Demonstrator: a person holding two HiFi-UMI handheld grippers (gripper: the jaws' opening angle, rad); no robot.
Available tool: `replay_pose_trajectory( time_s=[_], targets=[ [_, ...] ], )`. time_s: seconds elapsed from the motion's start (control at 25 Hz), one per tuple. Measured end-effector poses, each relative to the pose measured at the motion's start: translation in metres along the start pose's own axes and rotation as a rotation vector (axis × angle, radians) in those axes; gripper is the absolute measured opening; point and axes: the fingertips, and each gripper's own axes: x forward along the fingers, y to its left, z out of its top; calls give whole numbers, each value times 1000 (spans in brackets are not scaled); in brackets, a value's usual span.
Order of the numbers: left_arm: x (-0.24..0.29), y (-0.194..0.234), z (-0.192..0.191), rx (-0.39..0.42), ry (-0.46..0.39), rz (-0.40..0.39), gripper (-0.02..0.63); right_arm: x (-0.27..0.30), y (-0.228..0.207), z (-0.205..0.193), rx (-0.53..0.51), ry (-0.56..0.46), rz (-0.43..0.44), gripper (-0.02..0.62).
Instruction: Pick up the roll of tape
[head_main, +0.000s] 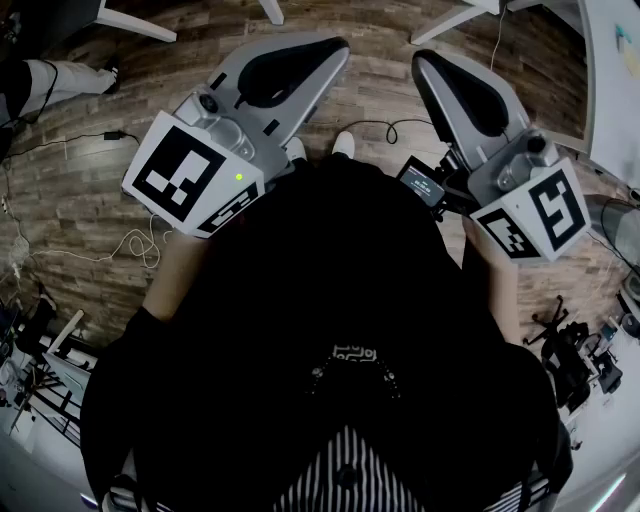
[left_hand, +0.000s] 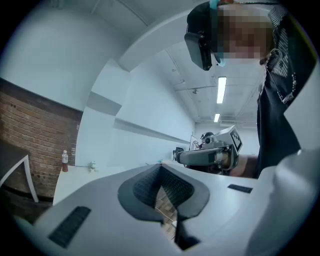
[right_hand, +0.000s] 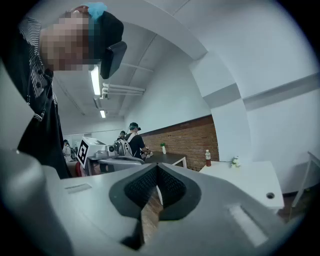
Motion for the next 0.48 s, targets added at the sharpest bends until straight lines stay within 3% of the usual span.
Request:
replay_pose_trajectory(
  time_s=[0.2,0.48],
  targets=[
    [2,5,0,-17,-8,5,5,0,-4,-2,3,18,16,3],
    [13,-3,2,-4,1,-18,3,-6,-10,1,37,31,112,3]
  ],
)
